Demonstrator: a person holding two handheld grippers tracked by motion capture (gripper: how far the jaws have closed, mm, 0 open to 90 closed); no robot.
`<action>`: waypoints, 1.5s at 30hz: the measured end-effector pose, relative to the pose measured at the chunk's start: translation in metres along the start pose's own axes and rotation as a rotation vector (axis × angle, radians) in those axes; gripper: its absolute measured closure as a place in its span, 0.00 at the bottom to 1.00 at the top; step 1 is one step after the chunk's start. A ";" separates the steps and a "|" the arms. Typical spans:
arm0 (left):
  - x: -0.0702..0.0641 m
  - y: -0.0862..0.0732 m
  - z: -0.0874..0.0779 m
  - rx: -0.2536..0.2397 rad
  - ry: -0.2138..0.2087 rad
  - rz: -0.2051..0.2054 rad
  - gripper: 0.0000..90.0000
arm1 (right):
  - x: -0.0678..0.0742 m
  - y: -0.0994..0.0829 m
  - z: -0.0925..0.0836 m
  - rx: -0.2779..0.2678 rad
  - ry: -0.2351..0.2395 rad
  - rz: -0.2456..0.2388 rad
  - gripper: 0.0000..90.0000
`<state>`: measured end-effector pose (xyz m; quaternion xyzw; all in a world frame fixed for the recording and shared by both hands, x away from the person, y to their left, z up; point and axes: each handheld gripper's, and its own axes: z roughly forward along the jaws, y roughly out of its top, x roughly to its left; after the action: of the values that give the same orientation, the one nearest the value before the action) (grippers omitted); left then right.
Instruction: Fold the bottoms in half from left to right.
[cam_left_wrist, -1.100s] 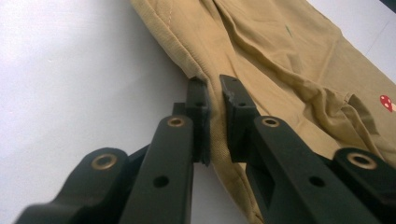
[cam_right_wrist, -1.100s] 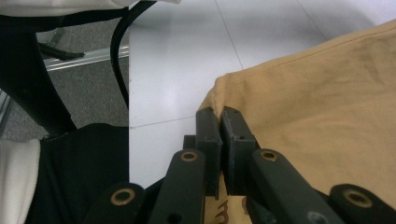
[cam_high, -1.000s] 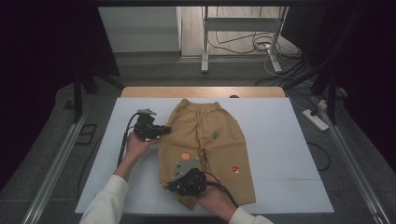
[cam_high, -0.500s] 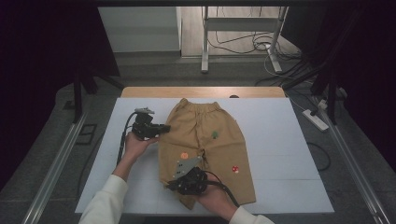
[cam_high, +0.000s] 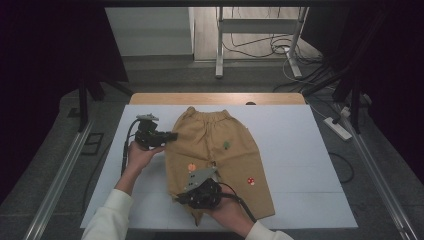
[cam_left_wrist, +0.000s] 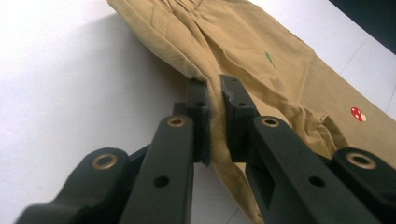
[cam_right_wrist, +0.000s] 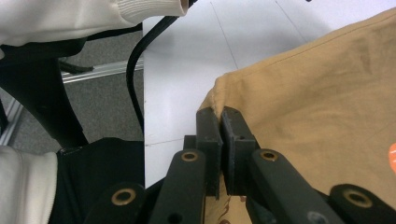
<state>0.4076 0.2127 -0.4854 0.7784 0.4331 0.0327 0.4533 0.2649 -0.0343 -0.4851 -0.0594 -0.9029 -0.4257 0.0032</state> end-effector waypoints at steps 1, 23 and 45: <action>0.000 0.001 -0.005 -0.013 -0.004 0.003 0.92 | 0.001 0.001 0.000 -0.006 0.002 -0.001 0.96; -0.004 0.005 -0.008 -0.036 -0.010 0.002 0.92 | -0.009 -0.008 -0.020 -0.020 -0.034 0.037 0.96; -0.012 0.006 0.004 -0.042 -0.017 0.014 0.91 | -0.021 -0.033 -0.047 -0.024 -0.088 0.104 0.96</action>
<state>0.4055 0.2002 -0.4796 0.7719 0.4229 0.0383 0.4732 0.2798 -0.0935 -0.4816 -0.1251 -0.8926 -0.4328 -0.0151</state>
